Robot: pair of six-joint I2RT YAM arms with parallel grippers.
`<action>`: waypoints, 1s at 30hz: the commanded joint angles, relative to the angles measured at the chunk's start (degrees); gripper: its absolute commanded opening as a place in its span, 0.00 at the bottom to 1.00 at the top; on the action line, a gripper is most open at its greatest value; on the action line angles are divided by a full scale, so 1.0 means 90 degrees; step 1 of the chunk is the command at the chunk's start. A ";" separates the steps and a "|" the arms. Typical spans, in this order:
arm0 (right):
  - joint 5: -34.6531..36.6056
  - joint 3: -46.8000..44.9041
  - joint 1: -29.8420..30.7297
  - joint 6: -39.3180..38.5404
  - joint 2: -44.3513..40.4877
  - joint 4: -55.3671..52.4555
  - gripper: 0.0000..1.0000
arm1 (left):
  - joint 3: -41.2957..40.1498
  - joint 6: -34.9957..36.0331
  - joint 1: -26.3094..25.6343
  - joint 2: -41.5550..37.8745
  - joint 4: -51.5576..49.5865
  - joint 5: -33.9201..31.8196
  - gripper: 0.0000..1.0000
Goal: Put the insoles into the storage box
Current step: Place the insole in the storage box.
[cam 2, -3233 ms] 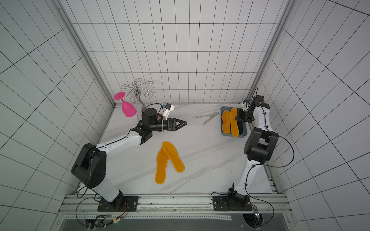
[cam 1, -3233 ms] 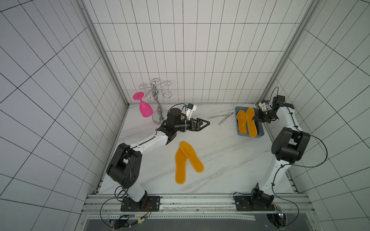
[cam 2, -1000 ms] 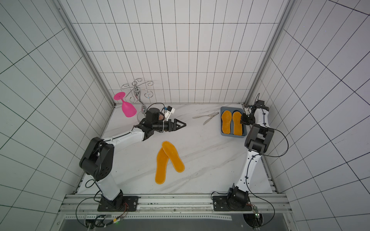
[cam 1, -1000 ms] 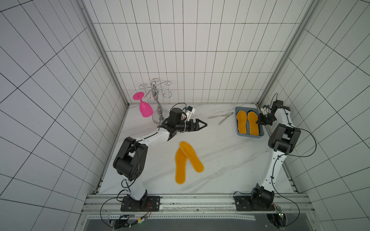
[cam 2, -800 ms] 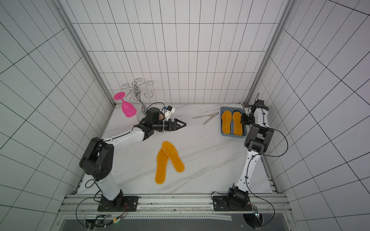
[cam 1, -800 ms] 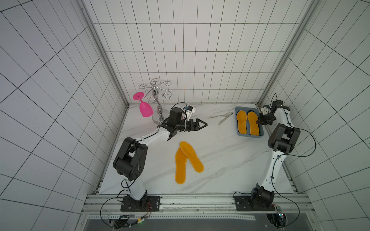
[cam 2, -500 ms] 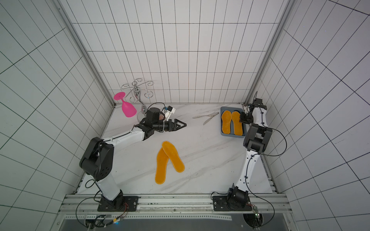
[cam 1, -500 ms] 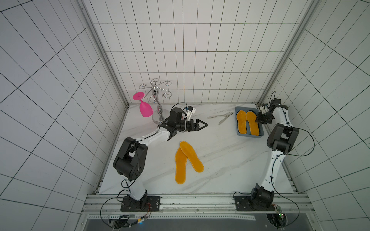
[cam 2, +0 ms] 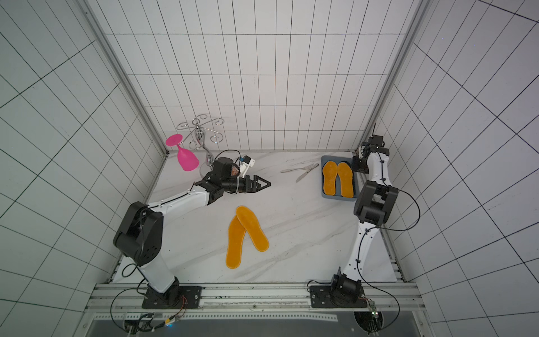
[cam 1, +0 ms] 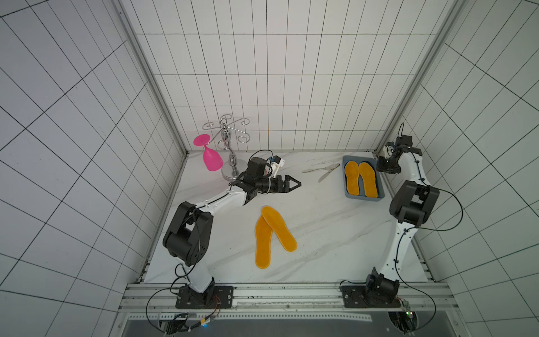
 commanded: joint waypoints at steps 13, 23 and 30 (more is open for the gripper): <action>-0.1691 -0.1639 0.0333 -0.0081 -0.0524 0.0188 0.26 | -0.0277 0.0271 0.0030 -0.0520 -0.0164 -0.0168 0.99; -0.1218 -0.1736 0.0439 -0.0097 -0.0176 0.0105 0.20 | -0.0371 0.0272 0.0019 -0.0523 -0.0151 -0.0211 0.99; -0.1022 -0.1594 0.0451 -0.0045 0.0070 -0.0017 0.18 | -0.0383 0.0320 0.0026 -0.0502 -0.0211 -0.0211 0.99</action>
